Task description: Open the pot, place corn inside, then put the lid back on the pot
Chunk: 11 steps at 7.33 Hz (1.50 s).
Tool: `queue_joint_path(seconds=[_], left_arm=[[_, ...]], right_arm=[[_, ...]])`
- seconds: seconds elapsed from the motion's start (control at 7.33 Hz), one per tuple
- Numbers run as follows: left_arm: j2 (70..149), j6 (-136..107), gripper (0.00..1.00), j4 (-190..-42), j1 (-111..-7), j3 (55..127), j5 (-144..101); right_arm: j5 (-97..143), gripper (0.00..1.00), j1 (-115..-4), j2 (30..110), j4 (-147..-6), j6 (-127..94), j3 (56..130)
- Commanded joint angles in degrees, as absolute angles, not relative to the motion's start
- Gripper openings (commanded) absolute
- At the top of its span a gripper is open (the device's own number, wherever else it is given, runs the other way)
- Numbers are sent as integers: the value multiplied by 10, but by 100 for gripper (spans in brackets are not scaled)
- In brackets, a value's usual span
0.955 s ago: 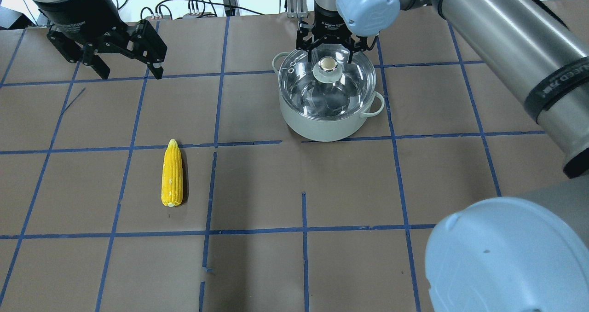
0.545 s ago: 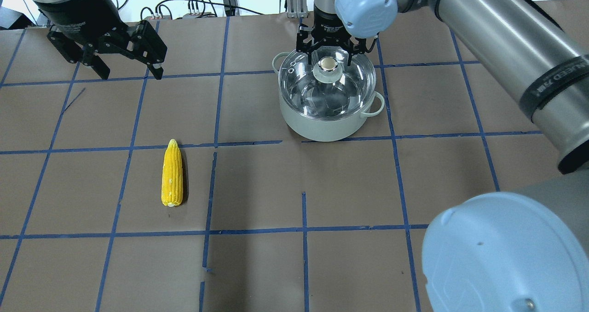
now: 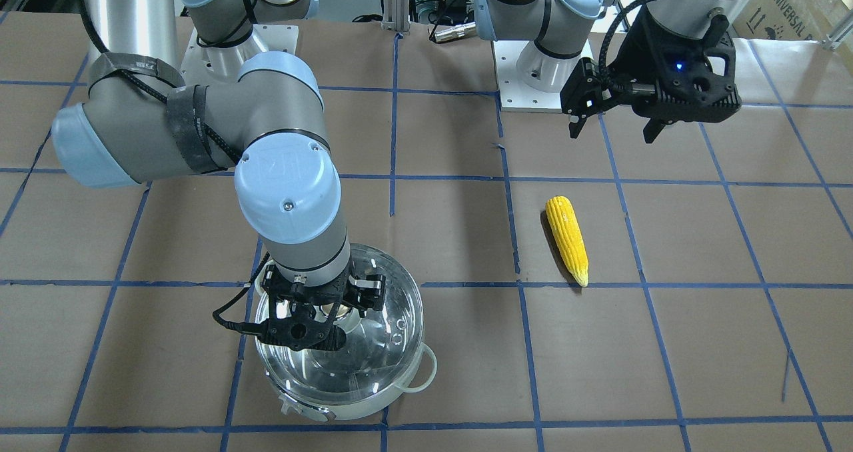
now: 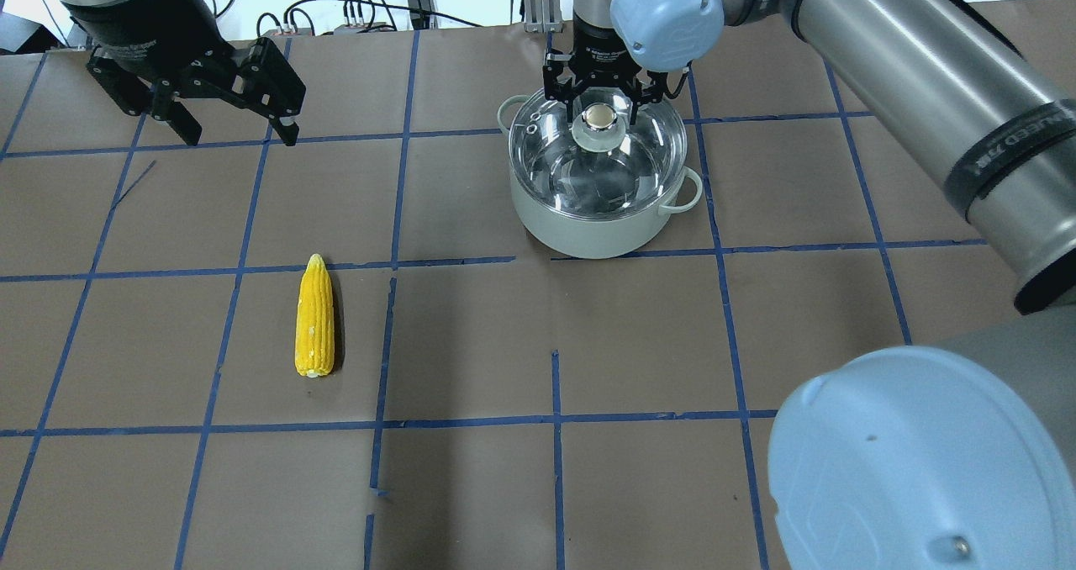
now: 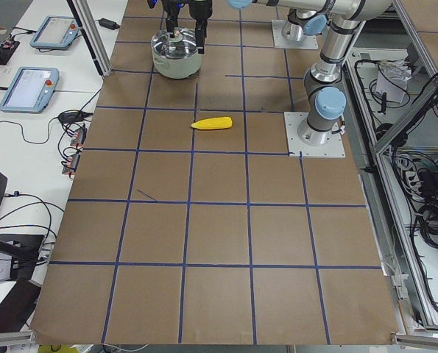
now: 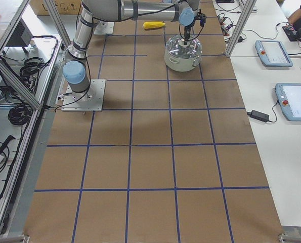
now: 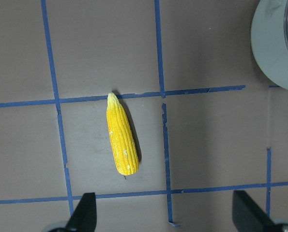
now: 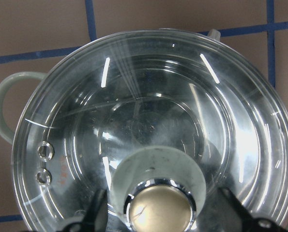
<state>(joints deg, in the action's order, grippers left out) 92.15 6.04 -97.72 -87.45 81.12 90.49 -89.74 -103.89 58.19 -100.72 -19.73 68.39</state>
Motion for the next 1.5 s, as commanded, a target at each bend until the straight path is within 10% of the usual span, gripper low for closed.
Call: queue_joint_path(seconds=[0.0,0.82,1.36], left_arm=[[921,61,100,-977,-875,811,905],[920,66,100,-987,-873,816,908],[923,89,99,-893,-831,978,901]], right_arm=[[-897,55,-1039,582,-1006,-199,684],[-899,44,-1039,610,-967,-198,663],[-897,44,-980,684,-847,-160,640]])
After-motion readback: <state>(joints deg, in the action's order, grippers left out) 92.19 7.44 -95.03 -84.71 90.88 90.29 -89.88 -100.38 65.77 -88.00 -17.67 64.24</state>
